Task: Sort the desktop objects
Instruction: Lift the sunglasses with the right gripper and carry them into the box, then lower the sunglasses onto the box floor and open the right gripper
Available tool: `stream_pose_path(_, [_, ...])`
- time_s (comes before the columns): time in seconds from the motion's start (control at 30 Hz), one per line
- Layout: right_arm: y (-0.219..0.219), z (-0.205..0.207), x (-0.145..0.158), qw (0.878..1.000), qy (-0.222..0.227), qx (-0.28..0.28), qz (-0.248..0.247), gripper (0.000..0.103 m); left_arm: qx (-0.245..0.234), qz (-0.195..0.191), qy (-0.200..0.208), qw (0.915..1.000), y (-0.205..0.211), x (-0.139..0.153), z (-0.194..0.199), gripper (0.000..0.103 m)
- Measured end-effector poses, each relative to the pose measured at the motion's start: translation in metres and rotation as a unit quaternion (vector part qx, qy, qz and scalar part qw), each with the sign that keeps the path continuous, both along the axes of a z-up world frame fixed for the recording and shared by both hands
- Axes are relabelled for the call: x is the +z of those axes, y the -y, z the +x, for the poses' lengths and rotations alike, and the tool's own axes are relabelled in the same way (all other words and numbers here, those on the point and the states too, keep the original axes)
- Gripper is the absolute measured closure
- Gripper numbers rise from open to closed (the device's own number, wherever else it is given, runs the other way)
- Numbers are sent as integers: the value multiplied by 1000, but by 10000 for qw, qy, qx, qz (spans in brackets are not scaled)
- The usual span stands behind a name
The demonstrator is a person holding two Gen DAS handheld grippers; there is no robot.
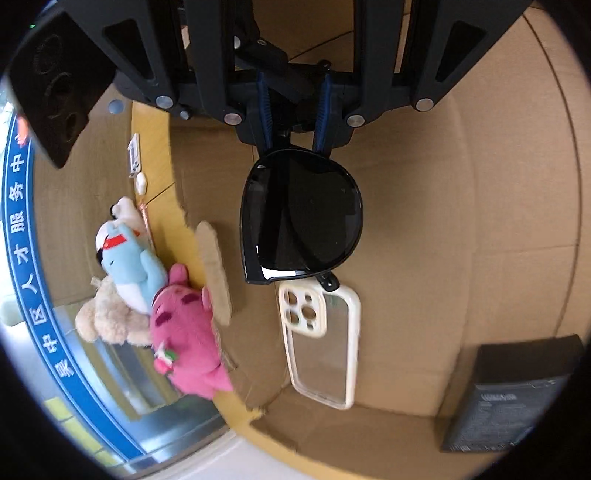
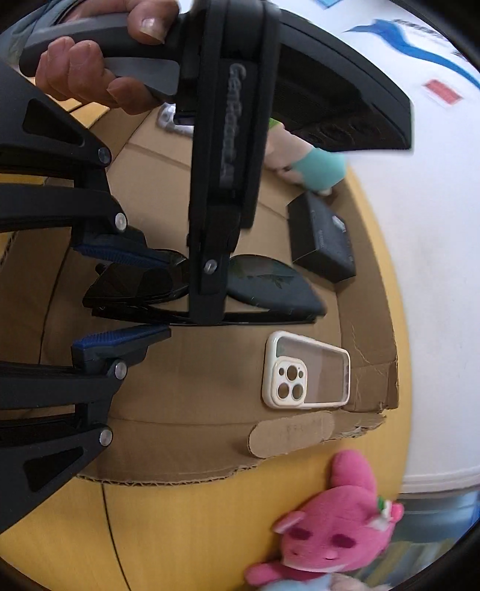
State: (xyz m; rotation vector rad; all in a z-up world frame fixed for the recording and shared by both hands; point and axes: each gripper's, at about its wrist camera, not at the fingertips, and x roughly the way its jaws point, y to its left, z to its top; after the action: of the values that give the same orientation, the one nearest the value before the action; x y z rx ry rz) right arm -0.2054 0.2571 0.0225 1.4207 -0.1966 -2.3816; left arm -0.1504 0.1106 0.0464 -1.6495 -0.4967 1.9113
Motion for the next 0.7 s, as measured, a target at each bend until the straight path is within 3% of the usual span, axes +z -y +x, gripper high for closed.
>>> stream_pose_path(0.33, [9, -6, -11, 9983, 253, -108, 507, 84, -22, -158, 443, 9989, -8, -18, -8, 80])
stream_pose_path(0.5, [16, -8, -15, 9971, 400, -169, 620, 83, -123, -269, 592, 9978, -12, -20, -11, 72])
stream_pose_path(0.63, [15, -8, -15, 9965, 472, -255, 636, 82, -218, -299, 625, 9974, -9, -16, -8, 55])
stream_pose_path(0.7, [15, -5, -14, 9965, 460, -282, 645, 82, -244, -262, 596, 9976, -4, -11, -5, 53])
